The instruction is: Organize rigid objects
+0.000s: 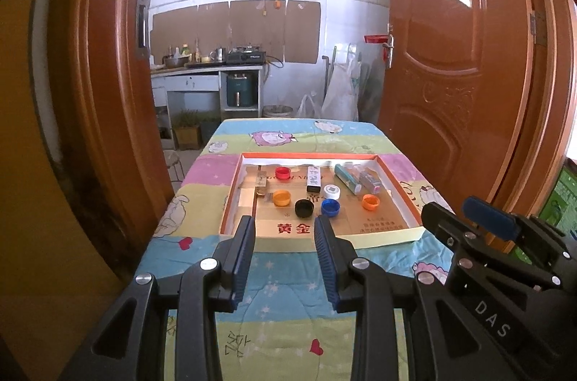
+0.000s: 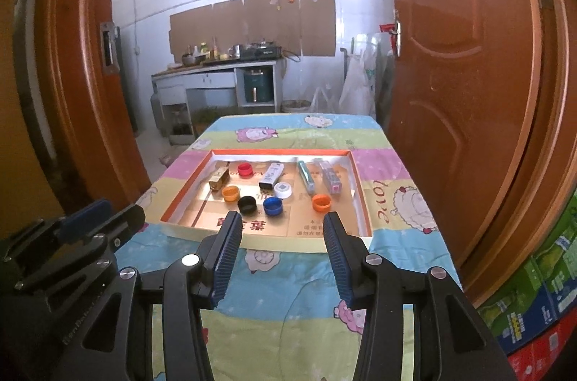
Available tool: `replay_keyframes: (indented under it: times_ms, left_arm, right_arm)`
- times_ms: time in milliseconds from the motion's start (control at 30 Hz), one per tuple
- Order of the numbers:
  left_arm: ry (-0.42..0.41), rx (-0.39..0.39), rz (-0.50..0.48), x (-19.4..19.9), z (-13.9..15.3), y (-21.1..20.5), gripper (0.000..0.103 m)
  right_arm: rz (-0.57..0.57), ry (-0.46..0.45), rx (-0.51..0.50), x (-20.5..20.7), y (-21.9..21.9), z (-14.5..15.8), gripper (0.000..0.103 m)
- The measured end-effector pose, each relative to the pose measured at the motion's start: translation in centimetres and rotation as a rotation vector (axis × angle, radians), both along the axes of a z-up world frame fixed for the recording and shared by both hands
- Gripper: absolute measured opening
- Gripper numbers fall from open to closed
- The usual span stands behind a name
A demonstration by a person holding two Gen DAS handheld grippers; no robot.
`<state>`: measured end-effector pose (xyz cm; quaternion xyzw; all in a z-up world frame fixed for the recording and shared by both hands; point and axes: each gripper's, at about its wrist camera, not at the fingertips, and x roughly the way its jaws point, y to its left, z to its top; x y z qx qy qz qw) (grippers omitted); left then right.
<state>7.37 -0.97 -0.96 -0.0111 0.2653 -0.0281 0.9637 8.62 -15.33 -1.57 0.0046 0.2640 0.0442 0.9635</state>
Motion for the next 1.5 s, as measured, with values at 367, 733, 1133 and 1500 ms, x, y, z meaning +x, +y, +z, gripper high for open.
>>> replay_keyframes:
  times_ms: [367,733,1133,1500]
  left_arm:
    - [-0.015,0.015,-0.004,-2.2,0.3,-0.2,0.034]
    - [-0.034,-0.001,0.004,-3.8,0.6,0.3,0.034]
    - [-0.047,-0.002,0.011,-4.5,1.0,0.6,0.034]
    - [-0.044,0.0,0.006,-5.0,1.3,0.8,0.034]
  right_arm:
    - [0.006,-0.035,-0.005,-2.5,0.2,0.8,0.048]
    - [0.013,-0.063,-0.017,-4.4,0.6,1.4,0.048]
    - [0.017,-0.078,-0.024,-5.0,0.7,1.5,0.048]
    - [0.023,-0.083,-0.021,-5.8,0.9,1.9,0.048]
